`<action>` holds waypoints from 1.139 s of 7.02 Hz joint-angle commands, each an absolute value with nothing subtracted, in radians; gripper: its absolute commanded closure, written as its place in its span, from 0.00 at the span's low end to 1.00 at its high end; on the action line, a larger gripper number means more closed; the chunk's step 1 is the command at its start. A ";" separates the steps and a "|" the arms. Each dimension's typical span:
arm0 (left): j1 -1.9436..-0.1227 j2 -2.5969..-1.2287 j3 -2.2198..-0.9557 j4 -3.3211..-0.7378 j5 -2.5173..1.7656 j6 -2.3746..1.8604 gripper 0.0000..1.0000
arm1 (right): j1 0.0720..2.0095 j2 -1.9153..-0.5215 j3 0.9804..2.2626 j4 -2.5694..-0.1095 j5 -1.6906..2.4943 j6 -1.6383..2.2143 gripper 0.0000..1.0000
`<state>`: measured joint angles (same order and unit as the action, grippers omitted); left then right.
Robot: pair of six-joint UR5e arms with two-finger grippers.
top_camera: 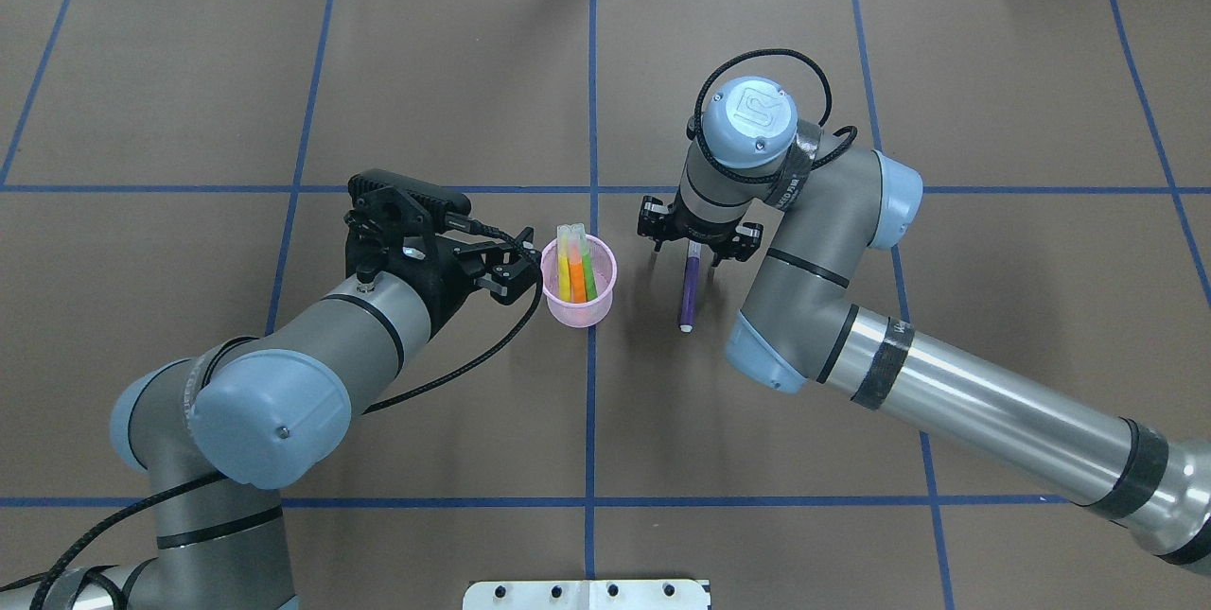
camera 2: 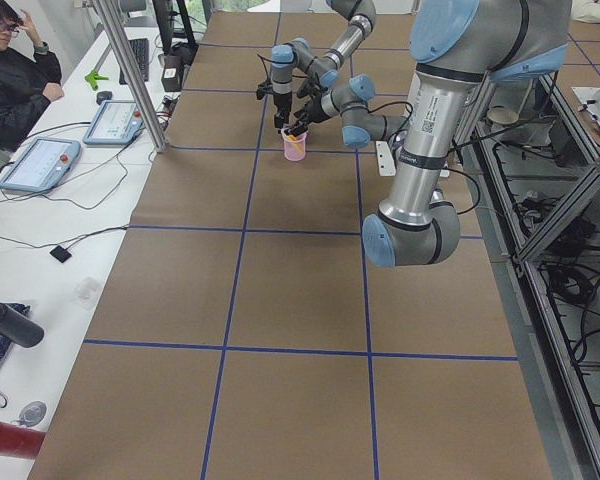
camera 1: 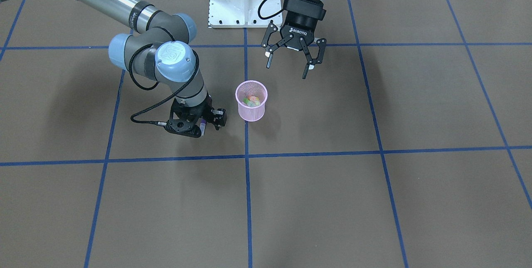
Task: Collect pens into pen holder
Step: 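Withdraw the left gripper from the cup while the right gripper lifts the purple marker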
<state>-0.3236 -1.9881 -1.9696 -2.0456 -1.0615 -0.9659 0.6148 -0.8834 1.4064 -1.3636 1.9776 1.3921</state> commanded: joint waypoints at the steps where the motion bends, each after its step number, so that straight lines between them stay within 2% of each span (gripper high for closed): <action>1: -0.324 -1.988 -1.970 -2.046 -1.062 -0.966 0.00 | 0.617 -0.885 1.407 -1.367 1.980 1.393 0.25; 3: -0.324 -1.988 -1.968 -2.046 -1.062 -0.966 0.00 | 0.617 -0.885 1.407 -1.370 1.980 1.394 0.61; 4: -0.324 -1.988 -1.968 -2.045 -1.062 -0.966 0.00 | 0.617 -0.887 1.408 -1.373 1.980 1.394 0.70; 6: -0.324 -1.988 -1.967 -2.045 -1.062 -0.968 0.00 | 0.617 -0.888 1.408 -1.374 1.993 1.394 0.72; 7: -0.324 -1.988 -1.967 -2.045 -1.062 -0.968 0.00 | 0.617 -0.888 1.408 -1.376 1.993 1.394 0.76; 8: -0.324 -1.988 -1.967 -2.045 -1.062 -0.968 0.01 | 0.620 -0.888 1.416 -1.374 1.993 1.396 1.00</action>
<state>-0.3237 -1.9880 -1.9668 -2.0448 -1.0615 -0.9678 0.6179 -0.8881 1.4104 -1.3750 1.9917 1.3948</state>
